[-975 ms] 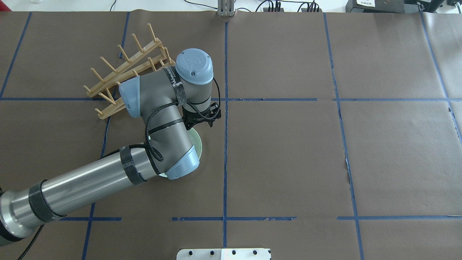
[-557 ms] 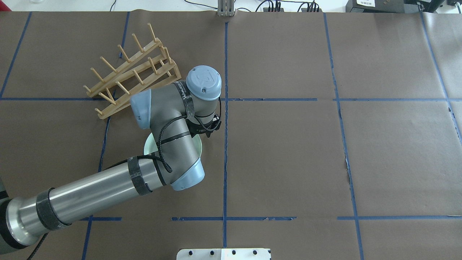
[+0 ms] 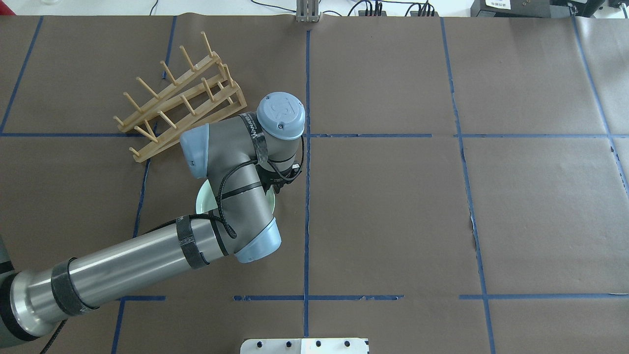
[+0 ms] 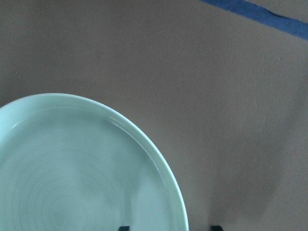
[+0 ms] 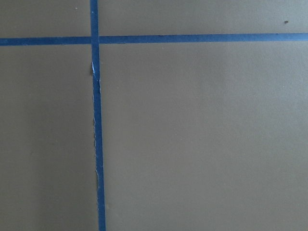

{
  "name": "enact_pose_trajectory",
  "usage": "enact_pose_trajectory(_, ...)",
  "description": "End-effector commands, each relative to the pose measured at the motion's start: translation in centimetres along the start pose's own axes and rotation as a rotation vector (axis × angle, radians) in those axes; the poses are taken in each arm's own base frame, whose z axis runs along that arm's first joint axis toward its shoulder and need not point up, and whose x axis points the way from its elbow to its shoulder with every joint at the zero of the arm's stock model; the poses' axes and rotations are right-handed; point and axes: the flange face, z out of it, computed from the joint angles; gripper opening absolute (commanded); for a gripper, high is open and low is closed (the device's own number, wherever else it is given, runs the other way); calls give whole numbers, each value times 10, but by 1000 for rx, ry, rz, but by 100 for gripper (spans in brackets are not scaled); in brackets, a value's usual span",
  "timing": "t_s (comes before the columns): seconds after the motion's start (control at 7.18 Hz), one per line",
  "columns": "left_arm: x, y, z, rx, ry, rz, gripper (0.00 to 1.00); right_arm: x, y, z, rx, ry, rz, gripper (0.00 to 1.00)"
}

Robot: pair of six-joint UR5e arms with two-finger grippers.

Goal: Place plate on rack
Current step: 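Close the left gripper on the plate rim, then lift the plate with the left gripper and tilt it upright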

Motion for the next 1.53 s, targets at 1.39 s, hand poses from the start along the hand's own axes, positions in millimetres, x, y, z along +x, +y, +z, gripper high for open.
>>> enact_pose_trajectory(1.39, -158, -210, -372, 121, 930, 56, 0, 0, 0, 0, -1, 0, -1, 100)
